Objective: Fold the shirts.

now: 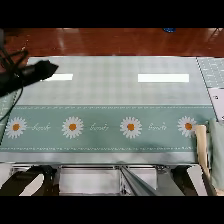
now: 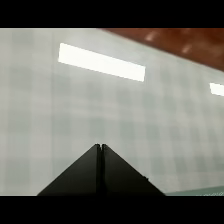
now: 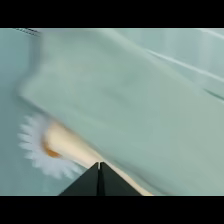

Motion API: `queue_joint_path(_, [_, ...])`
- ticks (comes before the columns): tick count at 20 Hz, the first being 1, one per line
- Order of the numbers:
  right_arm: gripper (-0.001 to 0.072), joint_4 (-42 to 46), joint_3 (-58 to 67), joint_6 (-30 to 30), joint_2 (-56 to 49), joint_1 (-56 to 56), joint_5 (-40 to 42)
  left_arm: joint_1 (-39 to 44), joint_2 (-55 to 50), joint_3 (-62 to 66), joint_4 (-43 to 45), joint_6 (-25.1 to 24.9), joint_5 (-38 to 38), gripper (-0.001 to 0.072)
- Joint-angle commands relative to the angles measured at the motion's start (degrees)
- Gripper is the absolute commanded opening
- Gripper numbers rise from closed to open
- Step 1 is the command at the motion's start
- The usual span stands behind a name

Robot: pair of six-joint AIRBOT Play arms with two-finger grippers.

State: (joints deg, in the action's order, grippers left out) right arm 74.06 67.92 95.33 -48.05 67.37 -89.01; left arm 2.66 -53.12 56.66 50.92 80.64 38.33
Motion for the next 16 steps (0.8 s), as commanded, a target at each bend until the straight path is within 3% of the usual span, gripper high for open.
queue_joint_path(1, [0.0021, -30.9, 9.0, -6.3, -7.8, -15.7, 16.6, 1.5, -5.7, 15.8, 0.1, -2.0, 5.2, 0.0022])
queue_joint_path(2, [0.002, -28.4, 9.6, -8.2, -9.7, -26.5, 19.5, 3.2, -8.0, 19.8, 0.5, -2.0, 8.3, 0.0022])
queue_joint_path(4, [0.002, -14.2, 9.6, -9.2, -13.9, -48.3, 23.7, 8.3, -12.1, 23.3, 6.4, -1.6, 15.1, 0.0022])
queue_joint_path(6, [0.0021, 7.5, 9.6, -3.2, -19.1, -66.1, 24.7, 13.7, -15.4, 22.7, 19.7, 3.3, 20.4, 0.0021])
queue_joint_path(8, [0.002, 25.0, 9.6, 2.0, -25.1, -75.4, 21.6, 15.9, -18.3, 21.2, 34.0, 10.2, 23.1, 0.0022])
queue_joint_path(10, [0.002, 26.2, 9.6, 3.2, -30.4, -76.9, 18.0, 14.5, -21.1, 19.2, 37.3, 17.8, 26.4, 0.0022])
queue_joint_path(16, [0.002, 25.3, 9.6, 3.8, -34.2, -76.7, 16.9, 14.1, -22.8, 16.1, 36.1, 18.1, 27.9, 0.0022])
